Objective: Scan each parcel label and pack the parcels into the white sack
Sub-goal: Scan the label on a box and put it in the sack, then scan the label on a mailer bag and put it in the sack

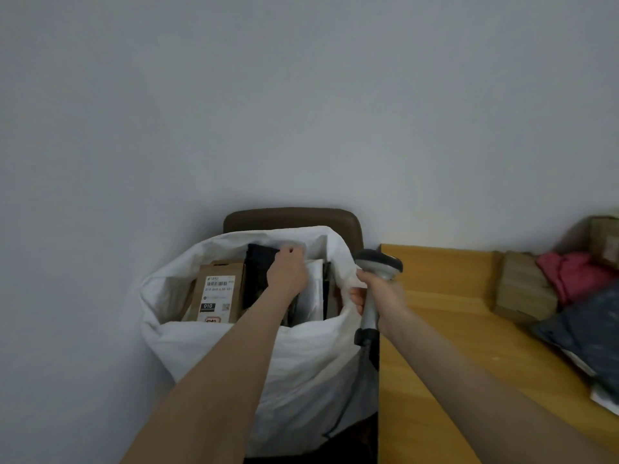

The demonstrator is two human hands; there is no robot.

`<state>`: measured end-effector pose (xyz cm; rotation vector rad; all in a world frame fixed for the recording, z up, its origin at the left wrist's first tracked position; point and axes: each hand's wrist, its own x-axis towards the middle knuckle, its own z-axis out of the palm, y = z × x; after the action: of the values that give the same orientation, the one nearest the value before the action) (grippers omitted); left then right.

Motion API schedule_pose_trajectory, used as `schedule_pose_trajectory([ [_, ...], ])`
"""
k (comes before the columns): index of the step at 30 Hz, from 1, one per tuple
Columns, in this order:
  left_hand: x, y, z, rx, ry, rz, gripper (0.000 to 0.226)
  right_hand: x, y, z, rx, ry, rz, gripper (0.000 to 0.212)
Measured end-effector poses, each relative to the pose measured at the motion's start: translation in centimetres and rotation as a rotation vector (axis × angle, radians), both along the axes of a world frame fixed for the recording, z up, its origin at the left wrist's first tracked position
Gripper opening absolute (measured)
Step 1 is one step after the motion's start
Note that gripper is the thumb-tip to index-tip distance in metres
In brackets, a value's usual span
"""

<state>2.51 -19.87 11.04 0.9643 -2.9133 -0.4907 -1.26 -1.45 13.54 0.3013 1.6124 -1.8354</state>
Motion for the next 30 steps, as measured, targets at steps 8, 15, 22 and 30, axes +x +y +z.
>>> schedule_pose_trajectory([
  [8, -7.1, 17.2, 1.7, -0.012, 0.001, -0.218, 0.044, -3.3, 16.3, -0.7, 0.021, -0.051, -0.197, 0.013],
  [15, -13.3, 32.5, -0.6, 0.041, -0.098, -0.446, 0.048, -7.0, 31.0, -3.4, 0.175, -0.046, -0.445, 0.016],
  [22, -20.5, 41.6, -4.7, 0.180, -0.179, -0.590, 0.057, -11.7, 40.9, -5.6, 0.289, -0.072, -0.652, 0.016],
  [30, -29.7, 44.6, -11.3, 0.673, -0.187, -0.530, 0.092, -19.4, 45.0, -9.6, 0.265, -0.178, -0.802, 0.017],
])
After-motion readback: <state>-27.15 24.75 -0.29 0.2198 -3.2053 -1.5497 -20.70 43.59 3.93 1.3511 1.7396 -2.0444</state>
